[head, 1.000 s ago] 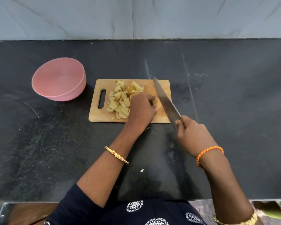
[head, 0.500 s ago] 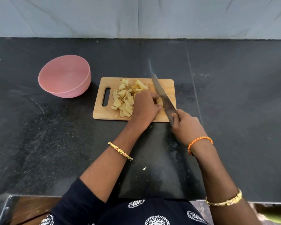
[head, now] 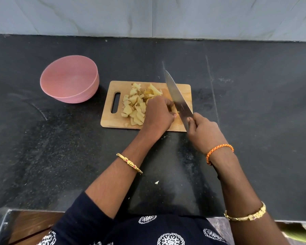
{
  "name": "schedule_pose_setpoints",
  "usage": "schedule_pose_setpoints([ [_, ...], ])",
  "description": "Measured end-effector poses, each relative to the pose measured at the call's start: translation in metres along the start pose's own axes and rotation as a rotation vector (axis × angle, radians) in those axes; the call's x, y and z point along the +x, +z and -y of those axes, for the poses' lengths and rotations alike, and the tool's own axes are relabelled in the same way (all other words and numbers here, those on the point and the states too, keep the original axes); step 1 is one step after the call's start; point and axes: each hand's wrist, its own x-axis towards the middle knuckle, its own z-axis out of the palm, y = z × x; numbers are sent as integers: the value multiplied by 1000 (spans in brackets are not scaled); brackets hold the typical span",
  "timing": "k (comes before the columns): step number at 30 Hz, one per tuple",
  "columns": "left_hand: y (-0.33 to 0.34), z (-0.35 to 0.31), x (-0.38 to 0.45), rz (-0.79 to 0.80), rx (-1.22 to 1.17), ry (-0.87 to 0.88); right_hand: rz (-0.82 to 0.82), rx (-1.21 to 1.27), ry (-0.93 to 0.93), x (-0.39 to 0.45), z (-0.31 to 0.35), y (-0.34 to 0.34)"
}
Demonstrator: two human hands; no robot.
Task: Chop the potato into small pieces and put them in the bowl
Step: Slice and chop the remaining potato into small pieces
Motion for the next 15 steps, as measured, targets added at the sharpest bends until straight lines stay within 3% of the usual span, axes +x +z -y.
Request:
schedule_pose_setpoints([
  [10,2,-1,-2,-36,20,44,-42,-143,56,-4,13,9],
  [15,4,0,-3,-37,-5,58,36,-155,124,-14,9,18],
])
